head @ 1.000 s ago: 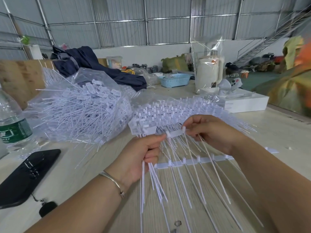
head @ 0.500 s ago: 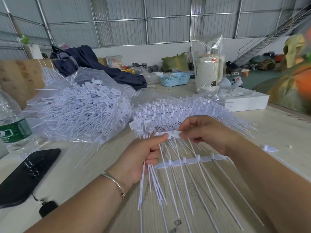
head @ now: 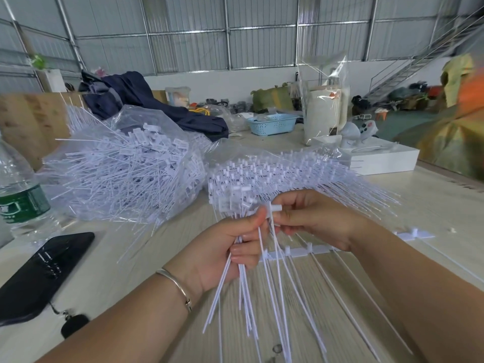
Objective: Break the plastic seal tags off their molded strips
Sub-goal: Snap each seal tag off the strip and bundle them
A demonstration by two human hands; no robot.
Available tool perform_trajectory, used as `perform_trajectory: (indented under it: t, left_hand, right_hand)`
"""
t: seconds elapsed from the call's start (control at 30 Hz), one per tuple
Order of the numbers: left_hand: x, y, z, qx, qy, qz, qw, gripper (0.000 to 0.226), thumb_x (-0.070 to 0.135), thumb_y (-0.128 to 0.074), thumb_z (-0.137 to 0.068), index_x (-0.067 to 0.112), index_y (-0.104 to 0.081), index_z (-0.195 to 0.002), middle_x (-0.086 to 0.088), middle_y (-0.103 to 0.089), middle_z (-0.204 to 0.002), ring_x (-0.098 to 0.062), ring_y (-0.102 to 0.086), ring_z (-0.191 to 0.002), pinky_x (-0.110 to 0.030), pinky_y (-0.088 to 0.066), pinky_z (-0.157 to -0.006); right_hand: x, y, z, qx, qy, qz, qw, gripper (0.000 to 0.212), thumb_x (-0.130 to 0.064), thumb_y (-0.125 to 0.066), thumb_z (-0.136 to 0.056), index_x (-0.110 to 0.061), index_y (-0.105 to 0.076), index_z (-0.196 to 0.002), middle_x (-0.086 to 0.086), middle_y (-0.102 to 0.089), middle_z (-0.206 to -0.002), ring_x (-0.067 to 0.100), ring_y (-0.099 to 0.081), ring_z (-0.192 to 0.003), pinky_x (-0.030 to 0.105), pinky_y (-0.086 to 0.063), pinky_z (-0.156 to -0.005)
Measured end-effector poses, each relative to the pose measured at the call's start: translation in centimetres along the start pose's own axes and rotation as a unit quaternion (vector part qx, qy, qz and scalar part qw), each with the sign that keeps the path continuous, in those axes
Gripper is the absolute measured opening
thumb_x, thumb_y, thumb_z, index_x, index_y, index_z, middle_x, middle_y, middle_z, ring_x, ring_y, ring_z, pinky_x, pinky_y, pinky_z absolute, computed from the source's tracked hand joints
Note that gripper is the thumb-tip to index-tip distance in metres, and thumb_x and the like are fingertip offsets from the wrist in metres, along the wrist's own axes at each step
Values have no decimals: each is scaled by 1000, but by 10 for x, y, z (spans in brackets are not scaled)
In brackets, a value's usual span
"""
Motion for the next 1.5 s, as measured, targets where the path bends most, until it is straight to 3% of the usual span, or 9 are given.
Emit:
perform_trajectory:
  t: [0.27, 0.37, 0.5, 0.7, 0.83, 1.07, 1.2, 1.33, 1.5]
  left_hand:
    - [-2, -6, -2, -54, 7, -17, 998, 31, 40, -83, -70, 13, -71, -79, 7, -36, -57, -1, -29, -35, -13, -18, -36]
    - [4, -8, -4, -59, -17, 21, 998, 39, 35, -81, -75, 6, -56, -82, 4, -32, -55, -3, -28, -34, -15, -21, -32]
    - [13, 5, -4, 29, -48, 38, 998, 42, 26, -75, -76, 16, -38, -59, 5, -25, -51, -5, -24, -33, -16, -19, -31]
    - [15, 24, -1, 150, -84, 5, 985, 39, 29, -66, -81, 16, -41, -54, 4, -29, -49, -6, -23, -36, -17, -22, -30]
    - [11, 27, -3, 188, -81, -42, 978, 21, 30, -64, -86, 12, -57, -77, 4, -38, -54, -5, -25, -35, -16, -23, -30]
    - [10, 34, -3, 207, -82, -64, 973, 26, 22, -67, -86, 17, -54, -64, 6, -34, -49, -4, -24, -35, -16, -19, -32]
    - [13, 30, -5, 185, -81, -66, 977, 17, 15, -68, -77, 14, -53, -69, 4, -30, -48, -5, -23, -33, -16, -18, -30]
    - [7, 25, -6, 170, -50, -126, 976, 26, 7, -61, -82, 19, -42, -68, 5, -23, -47, -6, -19, -33, -17, -16, -31]
    - [7, 15, -2, 119, -27, -166, 979, 39, 14, -60, -67, 20, -22, -62, 4, -14, -51, -7, -16, -35, -17, -17, -32]
  right_hand:
    - [-10, -5, 1, 22, 44, -27, 998, 39, -27, -76, -74, 5, -64, -91, 5, -59, -69, 15, -52, -65, 25, -43, -65]
    - [-15, -5, 0, 39, 59, -38, 997, 42, -29, -72, -77, 9, -61, -92, 11, -55, -72, 18, -50, -67, 27, -42, -66]
    - [-21, 2, 3, 70, 71, -27, 995, 18, -20, -77, -76, -8, -65, -77, 2, -56, -65, 12, -50, -60, 23, -43, -64]
    - [-19, 17, 4, 149, 64, 19, 987, 11, -6, -70, -83, 2, -65, -79, 6, -53, -58, 9, -46, -50, 17, -43, -54]
    - [-19, 21, 5, 178, 68, 81, 978, 3, -3, -67, -87, -4, -70, -86, 5, -62, -69, 10, -52, -59, 17, -44, -54]
    - [-21, 14, 3, 163, 76, 131, 975, 12, -5, -63, -91, -12, -72, -90, -14, -56, -62, 4, -47, -58, 13, -37, -56]
    - [-23, 14, 5, 134, 65, 116, 982, 18, -2, -58, -93, -12, -73, -88, 5, -56, -68, 18, -42, -63, 21, -33, -57]
    - [-22, 9, 4, 86, 35, 110, 990, 34, 13, -49, -88, -9, -71, -73, -12, -57, -54, -3, -44, -50, 8, -34, -53]
    - [-17, 23, 7, 112, -7, 124, 986, 40, 13, -45, -67, -16, -64, -47, -1, -59, -53, 3, -50, -51, 11, -39, -56]
Point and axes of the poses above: each hand's wrist, its own z-axis away from the middle knuckle, its own y-axis out of the back of the hand, x = y × z, the point moved 8 cm from there along -z, towards the middle knuckle
